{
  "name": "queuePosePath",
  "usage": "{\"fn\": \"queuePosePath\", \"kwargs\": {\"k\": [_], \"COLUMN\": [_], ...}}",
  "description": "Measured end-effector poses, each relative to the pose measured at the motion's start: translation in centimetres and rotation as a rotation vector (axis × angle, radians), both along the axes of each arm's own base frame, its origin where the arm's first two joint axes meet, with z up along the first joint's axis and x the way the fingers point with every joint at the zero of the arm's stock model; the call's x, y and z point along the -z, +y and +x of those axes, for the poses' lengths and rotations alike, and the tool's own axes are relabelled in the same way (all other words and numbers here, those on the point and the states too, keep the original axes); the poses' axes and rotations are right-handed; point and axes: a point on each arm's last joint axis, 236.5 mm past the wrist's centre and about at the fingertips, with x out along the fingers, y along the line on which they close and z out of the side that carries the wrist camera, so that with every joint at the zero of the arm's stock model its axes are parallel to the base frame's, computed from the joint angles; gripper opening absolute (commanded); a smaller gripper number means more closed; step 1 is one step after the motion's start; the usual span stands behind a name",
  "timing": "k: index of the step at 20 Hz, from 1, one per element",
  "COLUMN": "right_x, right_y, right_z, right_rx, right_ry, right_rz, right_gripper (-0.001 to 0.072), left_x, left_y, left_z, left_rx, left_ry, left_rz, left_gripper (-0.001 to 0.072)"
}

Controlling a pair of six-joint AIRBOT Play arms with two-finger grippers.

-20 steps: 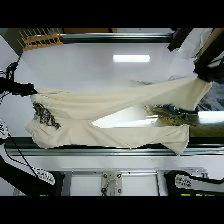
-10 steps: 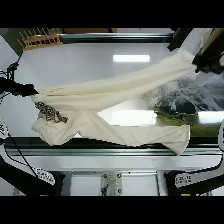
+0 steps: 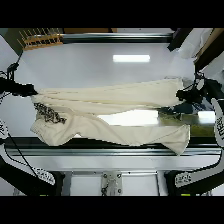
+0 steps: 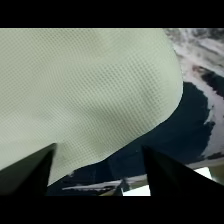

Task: Fold the clothes and pants, and hang the long-sleeved shirts on hangers.

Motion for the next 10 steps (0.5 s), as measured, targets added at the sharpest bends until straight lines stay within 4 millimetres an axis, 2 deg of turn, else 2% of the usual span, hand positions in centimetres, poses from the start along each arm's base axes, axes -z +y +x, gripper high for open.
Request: {"fn": "queuePosePath", "kwargs": {"k": [1, 2, 3, 4, 5, 8, 10], "right_x": [-0.8, -2.0, -3.4, -5.1, -6.9, -12.8, -16.0], "right_y": [-0.1, -0.2, -0.5, -0.6, -0.8, -0.7, -0.2], "right_z": [0.0, 0.1, 0.2, 0.2, 0.3, -0.5, -2.1], "right_rx": [0.002, 0.004, 0.008, 0.011, 0.014, 0.016, 0.018], "right_ry": [-0.015, -0.038, -0.066, -0.098, -0.135, -0.234, -0.268], "right_rz": [-0.004, -0.012, -0.020, -0.030, -0.042, -0.073, -0.083], "right_gripper": [0.0629, 0.0624, 0.0567, 0.0513, 0.0503, 0.0515, 0.0516], "left_x": [0.0, 0.0, -0.1, -0.4, -0.7, -2.5, -4.0], "left_y": [0.0, 0.0, 0.0, 0.1, 0.2, 1.9, 3.2], "left_z": [0.0, 0.0, 0.1, 0.1, 0.1, -0.4, -1.4], "left_rx": [0.000, 0.000, -0.002, -0.017, -0.038, -0.150, -0.231], "left_ry": [0.000, -0.001, -0.002, 0.002, 0.007, 0.033, 0.048], "left_rz": [-0.001, 0.000, 0.000, -0.006, -0.010, -0.011, -0.010], "left_gripper": [0.0099, 0.0475, 0.0717, 0.0699, 0.0610, 0.0616, 0.0615]}}
